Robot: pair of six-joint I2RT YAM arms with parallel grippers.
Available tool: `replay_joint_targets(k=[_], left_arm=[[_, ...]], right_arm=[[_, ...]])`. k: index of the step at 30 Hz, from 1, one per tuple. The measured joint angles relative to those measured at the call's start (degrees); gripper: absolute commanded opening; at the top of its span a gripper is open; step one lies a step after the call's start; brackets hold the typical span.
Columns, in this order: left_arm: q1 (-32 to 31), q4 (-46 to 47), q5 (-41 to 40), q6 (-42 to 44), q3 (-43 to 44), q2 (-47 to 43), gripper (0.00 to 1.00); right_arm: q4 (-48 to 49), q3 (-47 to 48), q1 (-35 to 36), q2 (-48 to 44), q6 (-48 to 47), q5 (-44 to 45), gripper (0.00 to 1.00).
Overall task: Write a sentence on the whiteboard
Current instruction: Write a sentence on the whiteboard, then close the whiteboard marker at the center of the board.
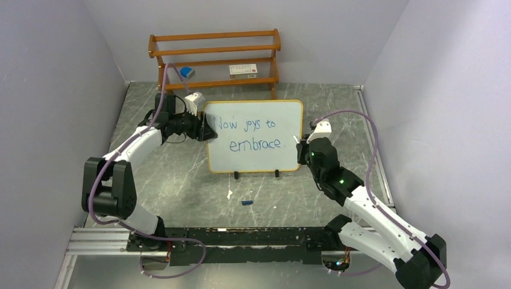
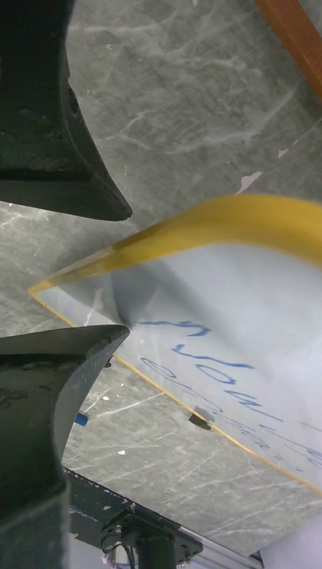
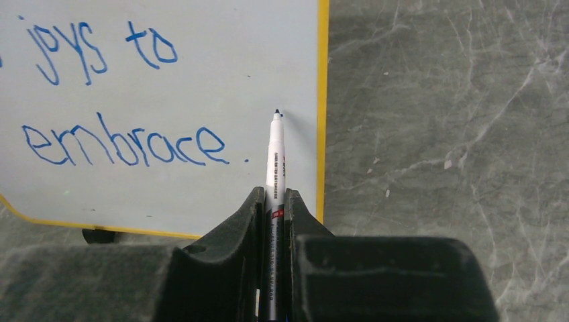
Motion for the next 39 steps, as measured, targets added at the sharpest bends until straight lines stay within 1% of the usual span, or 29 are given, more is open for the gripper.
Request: replay_joint_targets(k=[2, 5, 16, 19, 21, 26, 31, 34, 39], left_arm=[[0.00, -0.02, -0.94, -0.02, -0.90, -1.38, 0.67], [0.00, 0.07, -1.99, -0.39, -1.81, -4.33, 0.69], [-0.17, -0.85, -7.76, -2.38, -3.80, -18.64, 0.70], [-2.05, -2.56, -10.91, -2.36, -4.48, -22.27, 0.69], [-6.01, -4.00, -14.47, -2.32, -4.68, -23.96, 0.69], [-20.55, -7.69, -24.20, -1.97, -6.03, -25.24, 0.68], [-31.47, -11.52, -33.16, -3.02, -8.70, -25.97, 0.67], [-38.60, -12.92, -37.44, -4.15, -9.35, -26.12, 0.65], [-47.84, -13.66, -42.38, -5.40, -10.29, -25.20, 0.64]], right_arm=[[-0.39, 0.00, 0.00, -0.92, -0.02, -0.07, 0.00], [-0.90, 0.02, 0.00, -2.19, -0.02, -0.48, 0.00], [-3.58, 1.46, 0.00, -8.85, -1.64, -3.72, 0.00], [-3.61, 1.81, 0.00, -11.45, -2.05, -3.65, 0.00], [-3.63, 1.81, 0.00, -13.53, -2.29, -3.65, 0.00], [-3.63, 1.81, -0.02, -17.86, -2.99, -3.85, 0.00], [-4.09, 1.81, -0.04, -19.41, -3.30, -3.82, 0.00], [-4.46, 1.81, -0.04, -19.74, -3.39, -3.82, 0.00], [-4.85, 1.81, -0.04, -20.57, -3.39, -3.82, 0.00]])
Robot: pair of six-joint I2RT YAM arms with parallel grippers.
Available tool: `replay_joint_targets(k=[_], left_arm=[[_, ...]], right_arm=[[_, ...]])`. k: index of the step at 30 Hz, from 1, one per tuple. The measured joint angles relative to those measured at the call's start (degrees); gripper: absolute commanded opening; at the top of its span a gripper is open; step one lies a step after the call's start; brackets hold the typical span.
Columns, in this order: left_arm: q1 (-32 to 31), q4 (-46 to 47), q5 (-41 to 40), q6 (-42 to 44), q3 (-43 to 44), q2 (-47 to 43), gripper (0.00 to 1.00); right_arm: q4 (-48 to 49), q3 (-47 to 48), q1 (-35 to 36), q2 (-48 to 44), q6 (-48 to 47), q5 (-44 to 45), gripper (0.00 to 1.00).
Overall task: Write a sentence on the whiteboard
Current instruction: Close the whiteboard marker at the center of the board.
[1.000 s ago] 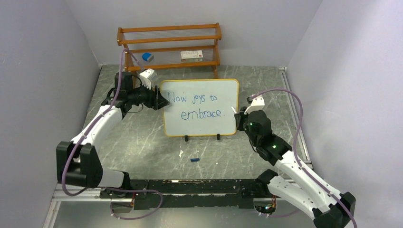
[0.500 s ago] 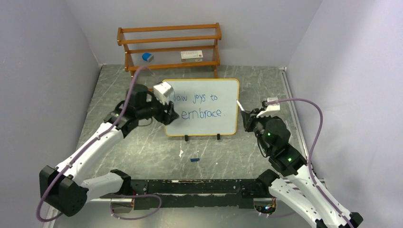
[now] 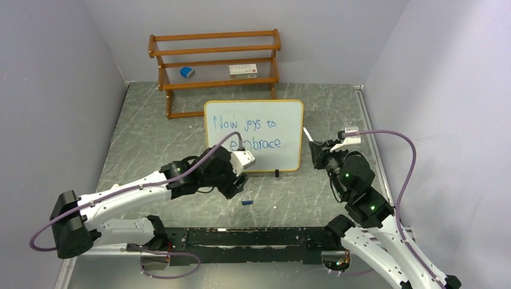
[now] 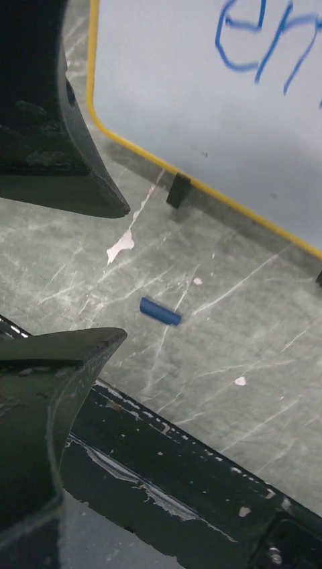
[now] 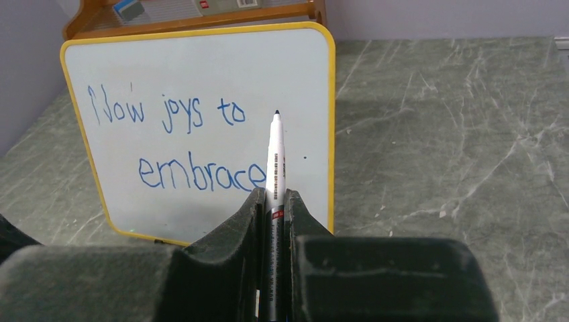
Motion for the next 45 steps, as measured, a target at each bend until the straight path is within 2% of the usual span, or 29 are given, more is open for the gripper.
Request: replay_joint_targets(k=[6, 13, 20, 31, 45], left_arm=[[-4.87, 0.24, -1.90, -0.44, -0.39, 6.93, 0.58], [-6.16, 0.85, -1.16, 1.42, 0.00, 18.34, 0.50], [-8.55, 0.87, 0.17, 4.44, 4.68, 26.71, 0.38], [-8.85, -1.31, 2.89, 8.87, 8.87, 33.27, 0.36], [-7.98, -6.34, 3.10, 11.26, 10.08, 34.45, 0.37]], right_arm=[[-1.38, 0.33, 0.00, -0.81, -0.02, -0.02, 0.00], [-2.29, 0.55, -0.02, -3.67, -0.07, 0.46, 0.00], [-2.49, 0.55, -0.02, -4.13, -0.07, 1.27, 0.00], [-2.54, 0.55, -0.02, -4.07, -0.11, 1.77, 0.00], [-2.58, 0.55, -0.02, -3.96, -0.13, 1.81, 0.00]])
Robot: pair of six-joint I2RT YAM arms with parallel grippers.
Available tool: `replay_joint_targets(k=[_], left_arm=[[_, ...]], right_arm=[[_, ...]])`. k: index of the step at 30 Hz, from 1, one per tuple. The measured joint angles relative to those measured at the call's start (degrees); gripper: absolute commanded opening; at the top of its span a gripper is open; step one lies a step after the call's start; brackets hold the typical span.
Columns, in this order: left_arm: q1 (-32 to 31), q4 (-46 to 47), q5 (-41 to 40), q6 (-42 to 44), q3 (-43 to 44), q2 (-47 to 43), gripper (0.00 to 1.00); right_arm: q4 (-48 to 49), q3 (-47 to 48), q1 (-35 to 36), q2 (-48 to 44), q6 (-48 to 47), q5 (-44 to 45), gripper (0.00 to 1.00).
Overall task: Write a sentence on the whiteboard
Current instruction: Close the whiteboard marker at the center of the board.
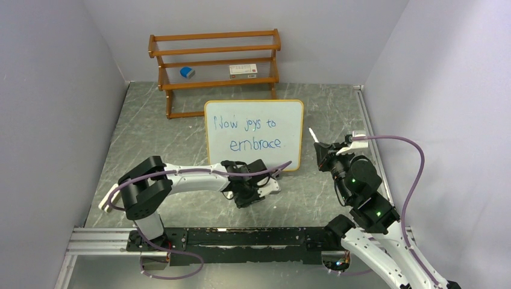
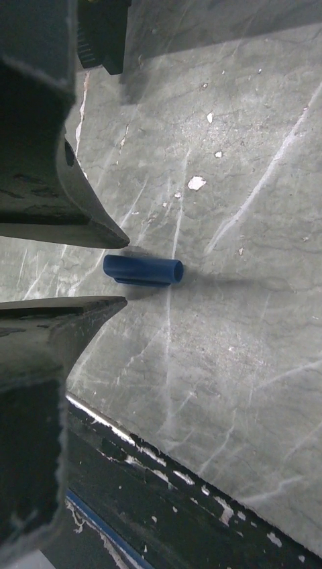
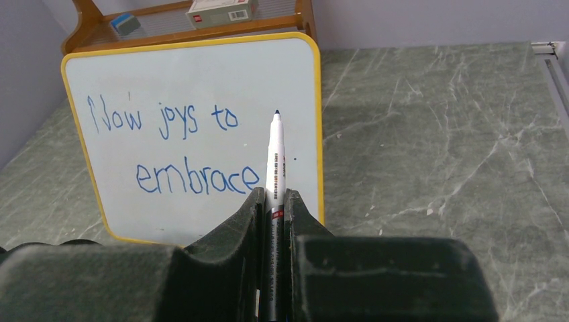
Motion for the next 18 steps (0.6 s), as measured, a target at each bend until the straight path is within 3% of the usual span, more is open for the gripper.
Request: replay_joint_targets(k=[11, 18], left_arm=[[0.33, -1.42, 0.00, 0.76, 2.99, 3.48, 0.38], [0.07, -1.55, -0.17, 0.79, 3.06, 3.63, 0.34]], right_arm=[[-0.02, 0.00, 0.00, 0.02, 0.00, 0.09, 0.00], [-0.04, 0.00, 0.00, 0.37, -0.02, 0.07, 0.00]])
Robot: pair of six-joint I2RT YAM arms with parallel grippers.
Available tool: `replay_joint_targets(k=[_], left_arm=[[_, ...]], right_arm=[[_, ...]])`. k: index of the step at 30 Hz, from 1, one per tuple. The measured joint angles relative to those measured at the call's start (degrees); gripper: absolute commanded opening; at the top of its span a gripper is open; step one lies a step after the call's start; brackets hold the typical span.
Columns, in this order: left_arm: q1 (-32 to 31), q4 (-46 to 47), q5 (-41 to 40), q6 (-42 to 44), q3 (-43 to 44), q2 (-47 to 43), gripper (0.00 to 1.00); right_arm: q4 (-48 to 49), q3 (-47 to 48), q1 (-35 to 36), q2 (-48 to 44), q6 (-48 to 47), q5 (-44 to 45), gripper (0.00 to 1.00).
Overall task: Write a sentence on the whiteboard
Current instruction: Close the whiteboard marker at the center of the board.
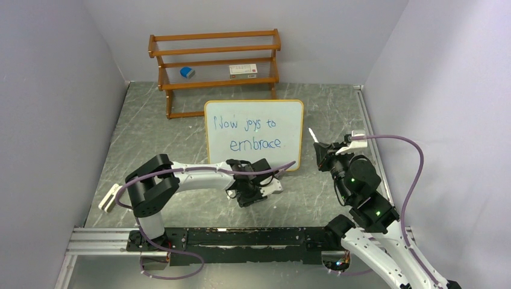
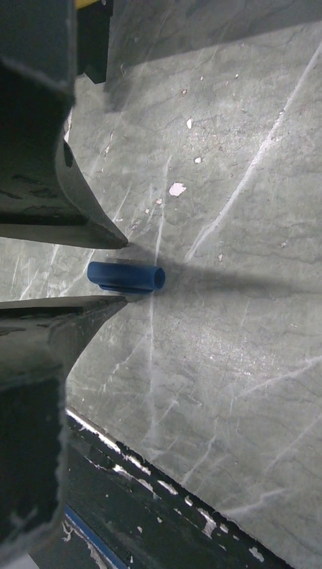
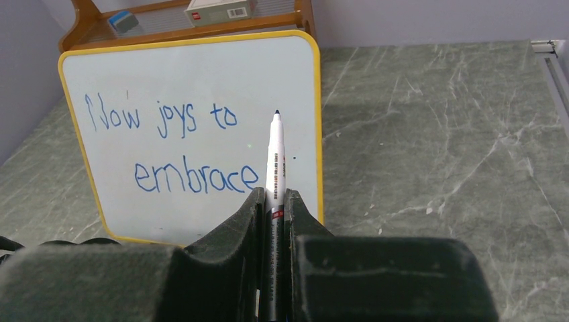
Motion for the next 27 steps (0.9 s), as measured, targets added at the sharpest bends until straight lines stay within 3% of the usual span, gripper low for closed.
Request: replay_joint_targets(k=[13, 27], left_arm=[[-1.27, 0.09, -1.51, -0.76, -0.50, -0.68, 0.07], [2.60, 0.81, -1.95, 0.79, -4.48, -12.15, 0.05]], right_arm=[[-0.42, 0.00, 0.00, 0.02, -0.04, 0.00, 0.00], [-1.60, 1.07, -0.02, 4.02, -0.42, -3.96, 0.00]])
